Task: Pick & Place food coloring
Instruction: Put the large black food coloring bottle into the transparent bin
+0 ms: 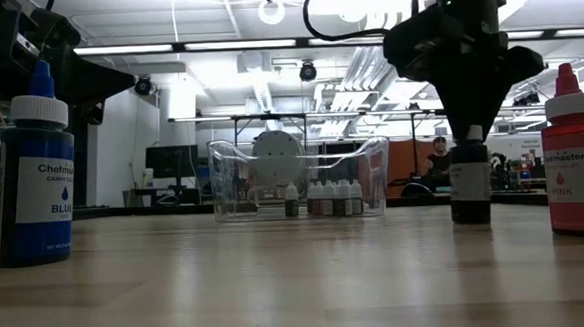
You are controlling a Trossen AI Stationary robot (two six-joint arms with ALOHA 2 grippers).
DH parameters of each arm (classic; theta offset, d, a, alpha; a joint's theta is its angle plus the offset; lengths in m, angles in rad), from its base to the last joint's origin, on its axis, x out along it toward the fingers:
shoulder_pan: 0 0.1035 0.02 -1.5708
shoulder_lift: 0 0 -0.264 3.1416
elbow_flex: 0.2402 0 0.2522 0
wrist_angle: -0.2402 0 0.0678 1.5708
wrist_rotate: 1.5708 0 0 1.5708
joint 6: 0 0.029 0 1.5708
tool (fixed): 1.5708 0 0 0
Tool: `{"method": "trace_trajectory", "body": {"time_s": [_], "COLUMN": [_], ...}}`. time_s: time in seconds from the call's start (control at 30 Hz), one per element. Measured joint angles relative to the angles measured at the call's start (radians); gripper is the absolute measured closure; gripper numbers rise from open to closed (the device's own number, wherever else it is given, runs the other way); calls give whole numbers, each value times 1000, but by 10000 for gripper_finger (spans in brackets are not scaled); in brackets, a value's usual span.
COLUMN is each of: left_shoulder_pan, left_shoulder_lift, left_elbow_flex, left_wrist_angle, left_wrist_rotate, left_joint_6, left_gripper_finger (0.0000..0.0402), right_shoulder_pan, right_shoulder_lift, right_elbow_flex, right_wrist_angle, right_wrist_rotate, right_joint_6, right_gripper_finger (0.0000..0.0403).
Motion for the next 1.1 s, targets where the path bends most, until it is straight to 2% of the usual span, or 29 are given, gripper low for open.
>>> {"method": "trace_trajectory", "body": {"time_s": [0.67, 0.87, 1.1], "left_shoulder_pan": [0, 0, 0], "left_shoulder_lift": [0, 0, 0], "left_elbow_flex": [0, 0, 0], "left_wrist_angle": [0, 0, 0], "left_wrist_rotate": [0, 0, 0], "left_joint_6": [0, 0, 0], "left_gripper_finger": [401, 401, 401], "right_shoulder_pan": [-9, -44, -106], "right_shoulder_lift": [-58, -69, -68], "right_elbow_flex": [14, 99, 284], "right_wrist_angle": [49, 45, 10], "right_wrist_rotate": [9, 22, 70], "right_joint_6": [-36, -125, -248], "right_gripper_finger": [294, 294, 294]}}
